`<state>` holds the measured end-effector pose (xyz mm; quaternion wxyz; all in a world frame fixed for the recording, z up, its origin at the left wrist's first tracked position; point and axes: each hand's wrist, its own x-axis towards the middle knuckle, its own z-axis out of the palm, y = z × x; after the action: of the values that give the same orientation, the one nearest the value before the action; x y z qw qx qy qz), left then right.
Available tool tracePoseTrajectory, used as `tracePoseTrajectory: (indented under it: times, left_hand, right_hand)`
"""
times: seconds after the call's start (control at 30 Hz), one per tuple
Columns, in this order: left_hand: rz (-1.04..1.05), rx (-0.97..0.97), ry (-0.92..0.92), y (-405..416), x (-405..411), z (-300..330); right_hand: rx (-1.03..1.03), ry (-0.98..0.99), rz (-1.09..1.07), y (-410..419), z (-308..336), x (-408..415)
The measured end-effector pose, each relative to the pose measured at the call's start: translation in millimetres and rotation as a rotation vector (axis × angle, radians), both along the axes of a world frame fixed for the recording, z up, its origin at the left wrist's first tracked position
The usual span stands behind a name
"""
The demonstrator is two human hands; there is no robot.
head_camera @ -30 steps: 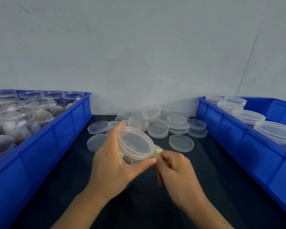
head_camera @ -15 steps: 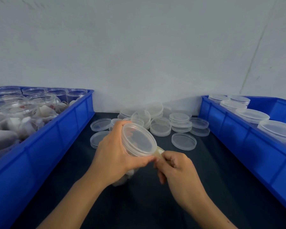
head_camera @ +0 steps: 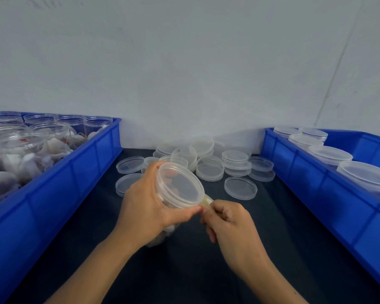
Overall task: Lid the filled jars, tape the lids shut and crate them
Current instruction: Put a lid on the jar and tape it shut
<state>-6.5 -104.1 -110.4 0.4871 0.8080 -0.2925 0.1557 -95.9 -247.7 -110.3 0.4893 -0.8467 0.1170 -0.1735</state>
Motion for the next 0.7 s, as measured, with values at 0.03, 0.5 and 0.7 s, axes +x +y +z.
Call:
tracePoseTrajectory:
  times: [0.03,0.5,0.7]
  left_hand:
    - [0.019,-0.008,-0.014,0,-3,-1]
    - [0.279,0.143,-0.424,-11,-32,22]
    - [0.302,0.166,-0.455,-17,-32,23]
  right_hand:
    - [0.001,0.002,-0.007,0,0,1]
    - [-0.065,-0.056,-0.087,-10,2,4]
    - [-0.061,-0.065,-0.13,-14,3,7]
